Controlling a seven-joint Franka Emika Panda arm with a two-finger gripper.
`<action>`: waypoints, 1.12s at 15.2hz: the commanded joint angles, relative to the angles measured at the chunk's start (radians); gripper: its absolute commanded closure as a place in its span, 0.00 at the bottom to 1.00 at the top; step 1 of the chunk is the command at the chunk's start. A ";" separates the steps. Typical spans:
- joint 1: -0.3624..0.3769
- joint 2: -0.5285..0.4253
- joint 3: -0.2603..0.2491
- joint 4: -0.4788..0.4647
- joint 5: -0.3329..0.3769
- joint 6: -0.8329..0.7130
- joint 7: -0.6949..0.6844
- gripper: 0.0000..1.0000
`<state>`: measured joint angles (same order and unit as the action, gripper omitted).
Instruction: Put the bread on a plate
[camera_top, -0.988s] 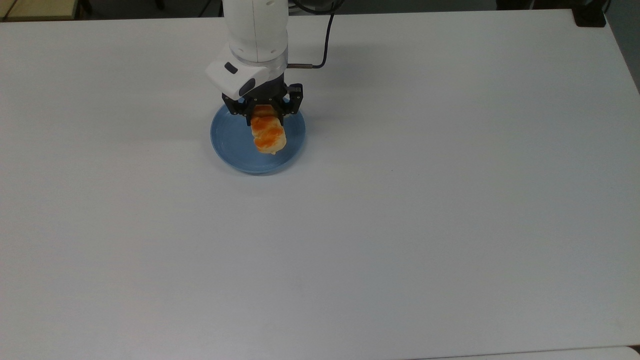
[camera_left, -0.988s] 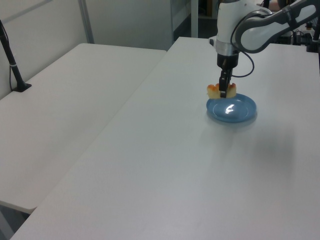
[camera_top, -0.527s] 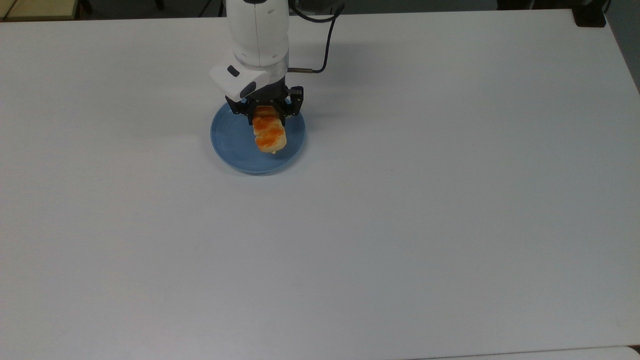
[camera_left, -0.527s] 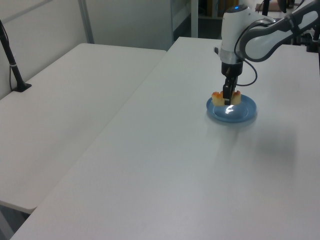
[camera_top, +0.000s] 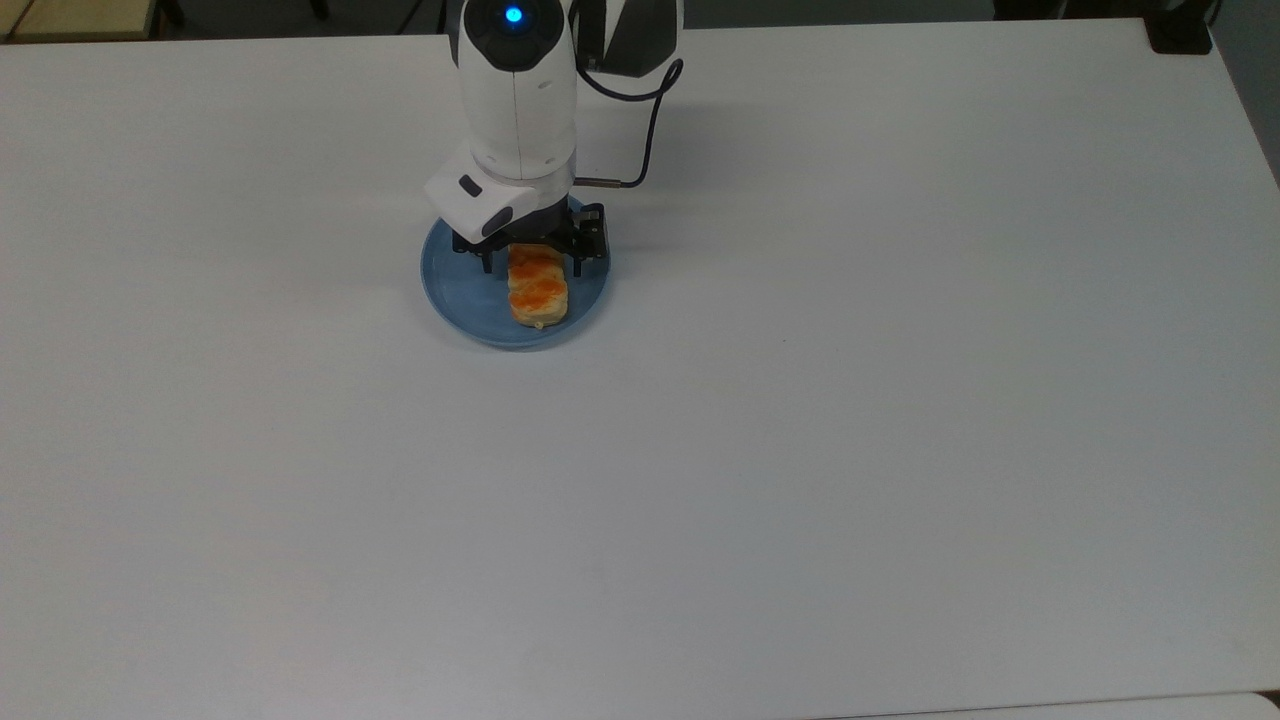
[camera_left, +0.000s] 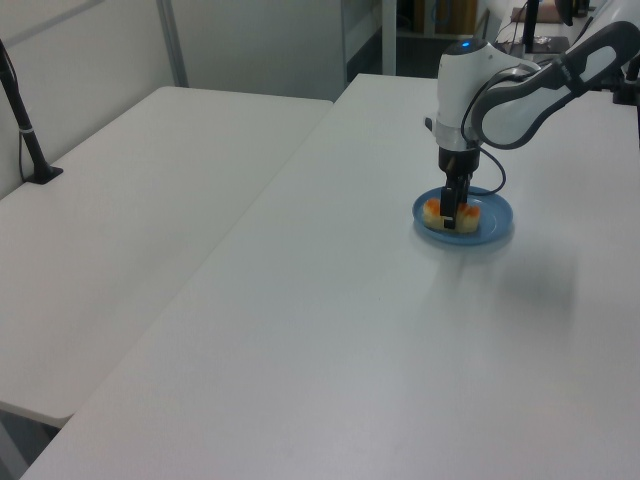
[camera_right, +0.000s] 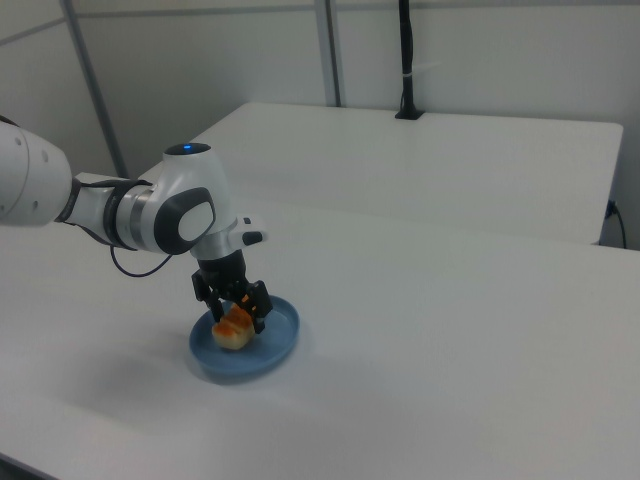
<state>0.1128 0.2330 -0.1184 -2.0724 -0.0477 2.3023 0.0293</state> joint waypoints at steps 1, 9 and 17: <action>-0.002 -0.024 -0.006 -0.006 0.000 -0.026 -0.003 0.00; 0.010 -0.185 -0.004 0.072 0.016 -0.273 0.055 0.00; -0.042 -0.205 0.005 0.394 -0.001 -0.601 0.118 0.00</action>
<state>0.0852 0.0162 -0.1154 -1.7922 -0.0475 1.8021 0.1310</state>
